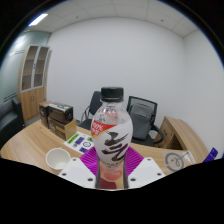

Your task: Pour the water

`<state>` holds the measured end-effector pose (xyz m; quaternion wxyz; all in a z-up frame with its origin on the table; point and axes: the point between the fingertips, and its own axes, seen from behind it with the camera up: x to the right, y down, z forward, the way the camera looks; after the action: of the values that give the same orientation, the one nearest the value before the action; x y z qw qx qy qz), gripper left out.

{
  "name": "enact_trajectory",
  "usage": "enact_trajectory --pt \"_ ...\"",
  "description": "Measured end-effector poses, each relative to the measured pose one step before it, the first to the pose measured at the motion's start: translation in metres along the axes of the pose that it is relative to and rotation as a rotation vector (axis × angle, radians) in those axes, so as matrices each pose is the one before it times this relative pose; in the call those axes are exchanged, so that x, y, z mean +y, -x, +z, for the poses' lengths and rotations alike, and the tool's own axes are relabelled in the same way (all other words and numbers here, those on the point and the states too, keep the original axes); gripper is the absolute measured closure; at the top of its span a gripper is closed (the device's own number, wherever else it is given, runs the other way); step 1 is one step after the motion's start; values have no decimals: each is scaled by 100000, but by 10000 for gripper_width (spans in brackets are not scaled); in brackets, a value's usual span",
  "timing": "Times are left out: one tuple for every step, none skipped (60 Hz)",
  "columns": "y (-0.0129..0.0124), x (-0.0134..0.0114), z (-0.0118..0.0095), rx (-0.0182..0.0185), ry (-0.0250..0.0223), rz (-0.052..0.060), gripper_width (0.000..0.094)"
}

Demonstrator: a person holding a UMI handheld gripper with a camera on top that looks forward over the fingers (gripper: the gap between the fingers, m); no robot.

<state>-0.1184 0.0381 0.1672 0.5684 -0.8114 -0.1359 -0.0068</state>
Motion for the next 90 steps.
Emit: enact_trajectory --pt "104 599 289 -853 272 550 627" --pt "126 585 309 -787 350 396 626" --pt "72 577 274 -586 311 361 625" --pt "81 555 256 -499 267 427 627" --pt "121 546 256 -565 205 445 627" --pt "169 533 213 -655 268 503 627" --pt "178 520 173 -734 339 695 628" --pt "177 536 175 -748 448 877 626" --pt "-42 536 -8 -806 298 1059 627" --pt "193 500 249 -760 518 817 627" --pt "25 540 55 -370 448 828 627" --pt "73 476 168 -493 492 695 627" --pt "75 449 197 -465 439 539 627" --pt "100 423 148 -429 416 510 628" --pt "113 423 134 -417 313 631 627" --pt "85 386 124 -401 253 798 627" --pt "49 522 69 -438 370 788 623" --pt "37 588 125 -175 474 833 616" --pt "-50 611 111 12 1030 804 611" --pt "-95 38 -70 192 -894 992 613" --pt "-106 -511 45 122 -4205 871 606" --pt "-57 290 -33 419 60 544 606" --pt "-41 415 -127 209 939 491 598" --pt "-13 -322 -56 -99 -1755 464 586" --pt "-33 6 -4 -58 259 284 572" --pt "9 84 -126 111 -99 284 567" --pt "12 -73 -90 91 -670 289 549" --pt "-57 9 -83 257 -240 160 542" --pt "26 -40 70 225 60 12 539" --pt "-4 12 -49 24 115 143 513" --pt "76 -35 5 4 147 191 494" --pt "-7 8 27 -33 403 135 476" --pt "1 69 9 8 635 86 459" --pt "19 84 -6 -102 779 162 440" --pt "-39 181 -14 43 1231 297 419" --pt "16 229 -16 -54 1516 293 387" --pt "-85 251 -53 330 1644 317 335" --pt "-195 171 -120 709 1392 201 268" --pt "8 226 -146 606 1389 64 198" --pt "-102 98 -196 586 1156 -88 130" --pt "-168 117 -182 501 727 -190 69" --pt "-190 26 -309 856 766 -132 71" --pt "-81 3 -332 577 393 -200 89" --pt "-138 -45 -399 915 510 -178 99" --pt "-141 -3 -445 1010 584 -156 96" --pt "-72 -33 -485 1093 596 -208 84" --pt "-82 -89 -504 1058 557 -299 75" --pt "-97 -90 -560 1149 531 -310 70" --pt "-318 -214 -710 1121 1098 -286 69" --pt "-34 7 -615 1372 664 -124 72" --pt "-244 -23 -675 1411 751 24 73" --pt "94 48 -727 1518 698 272 73" --pt "-42 -1 -741 1220 666 270 73" --pt "-114 -12 -743 942 656 285 73" --pt "41 11 -822 828 654 517 73" --pt "126 14 -814 531 606 654 72" --pt "136 27 -825 439 606 739 73" --pt "136 61 -841 480 659 751 70" --pt "142 87 -854 499 634 799 70" --pt "181 115 -817 344 610 798 70" --pt "197 119 -860 384 594 659 71" --pt "22 155 -798 371 494 671 75" --pt "67 186 -745 676 577 684 78" --pt "89 236 -752 734 704 691 82" --pt "123 224 -726 416 612 635 82" --pt "145 179 -689 261 443 600 79" --pt "131 178 -658 345 362 594 80" --pt "73 203 -593 488 484 591 81" --pt "166 147 -660 682 688 479 79" --pt "11 220 -561 480 366 332 79" --pt "66 148 -454 382 251 367 79" --pt "50 157 -426 410 180 362 80" --pt "26 141 -410 491 184 240 80" --pt "66 124 -380 466 179 105 79" --pt "4 100 -362 345 41 9 79" --pt "46 83 -329 290 -35 -37 78" --pt "103 67 -356 472 92 36 78" --pt "2 73 -241 334 -65 18 77" --pt "-6 90 -206 349 -37 -45 78" --pt "20 66 -207 293 -44 -43 79" --pt "24 41 -196 263 -105 -103 79" --pt "22 21 -177 280 -161 -146 79" --pt "14 -135 -176 392 -86 -450 78" --pt "-12 -22 -156 349 -298 -692 79" --pt "-35 -10 -141 345 -211 -702 78" --pt "-33 15 -93 289 -134 -354 78" --pt "-10 45 -88 211 53 21 80" --pt "-9 52 -55 112 70 71 81" --pt "-31 23 -78 88 -22 -122 81" --pt "-56 11 80 189 -118 -340 82"
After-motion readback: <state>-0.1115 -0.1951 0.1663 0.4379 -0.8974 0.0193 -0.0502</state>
